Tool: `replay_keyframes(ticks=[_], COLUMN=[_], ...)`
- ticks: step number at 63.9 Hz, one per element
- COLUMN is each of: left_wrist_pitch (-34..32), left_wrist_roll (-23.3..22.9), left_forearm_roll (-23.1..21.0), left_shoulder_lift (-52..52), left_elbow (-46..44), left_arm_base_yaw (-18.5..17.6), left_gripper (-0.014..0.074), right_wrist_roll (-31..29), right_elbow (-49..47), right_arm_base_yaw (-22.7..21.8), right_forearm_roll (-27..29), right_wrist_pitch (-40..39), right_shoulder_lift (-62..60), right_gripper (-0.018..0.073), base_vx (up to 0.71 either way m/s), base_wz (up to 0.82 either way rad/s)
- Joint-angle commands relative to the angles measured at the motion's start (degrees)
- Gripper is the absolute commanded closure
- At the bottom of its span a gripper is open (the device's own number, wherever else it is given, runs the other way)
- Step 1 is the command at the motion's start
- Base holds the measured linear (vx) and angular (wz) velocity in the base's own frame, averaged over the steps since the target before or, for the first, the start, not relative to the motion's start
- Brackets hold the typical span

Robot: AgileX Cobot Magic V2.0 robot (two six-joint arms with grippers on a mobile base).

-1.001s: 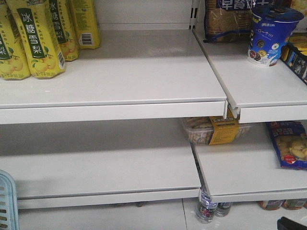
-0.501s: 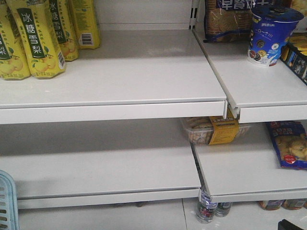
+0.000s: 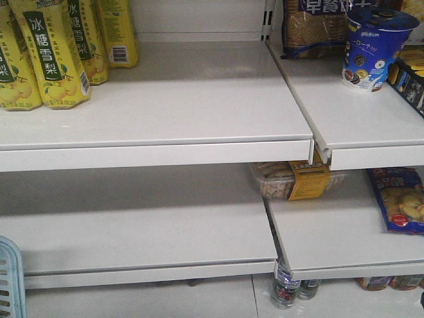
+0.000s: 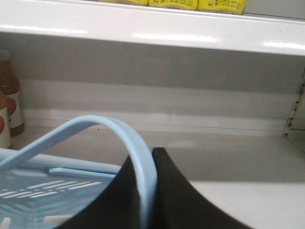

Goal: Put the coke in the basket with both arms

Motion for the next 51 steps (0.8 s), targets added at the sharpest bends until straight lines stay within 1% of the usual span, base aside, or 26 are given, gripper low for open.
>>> replay_keyframes(ticks=[1, 5, 25, 41, 46, 51], left_wrist_pitch=[-9.0, -9.0, -9.0, -9.0, -9.0, -9.0], left_wrist_roll=[1.1, 1.1, 1.1, 1.1, 1.1, 1.1], left_forearm_roll=[1.8, 1.8, 1.8, 1.8, 1.8, 1.8], left_shoulder_lift=[-1.3, -1.3, -1.2, -1.2, -1.2, -1.2], left_elbow=[0.5, 0.5, 0.5, 0.5, 0.5, 0.5], left_arm_base_yaw=[0.0, 0.0, 0.0, 0.0, 0.0, 0.0], left_gripper=[0.0603, 0.0603, 0.0603, 0.0603, 0.0603, 0.0603], right_wrist_roll=[-0.4, -0.3, -0.3, -0.3, -0.3, -0.3], right_elbow=[0.9, 0.9, 0.9, 0.9, 0.9, 0.9], right_arm_base_yaw=[-0.2, -0.2, -0.2, -0.2, -0.2, -0.2], right_forearm_roll=[3.4, 5.6, 11.7, 18.8, 20.4, 20.4], right_wrist_pitch=[-4.0, -4.0, -4.0, -4.0, -4.0, -4.0], right_shoulder_lift=[-0.8, -0.8, -0.8, -0.8, -0.8, -0.8], right_gripper=[0.0564, 0.0564, 0.0564, 0.0564, 0.0564, 0.0564], base_vx=[0.00, 0.00, 0.00, 0.00, 0.00, 0.00], base_wz=[0.00, 0.00, 0.00, 0.00, 0.00, 0.00])
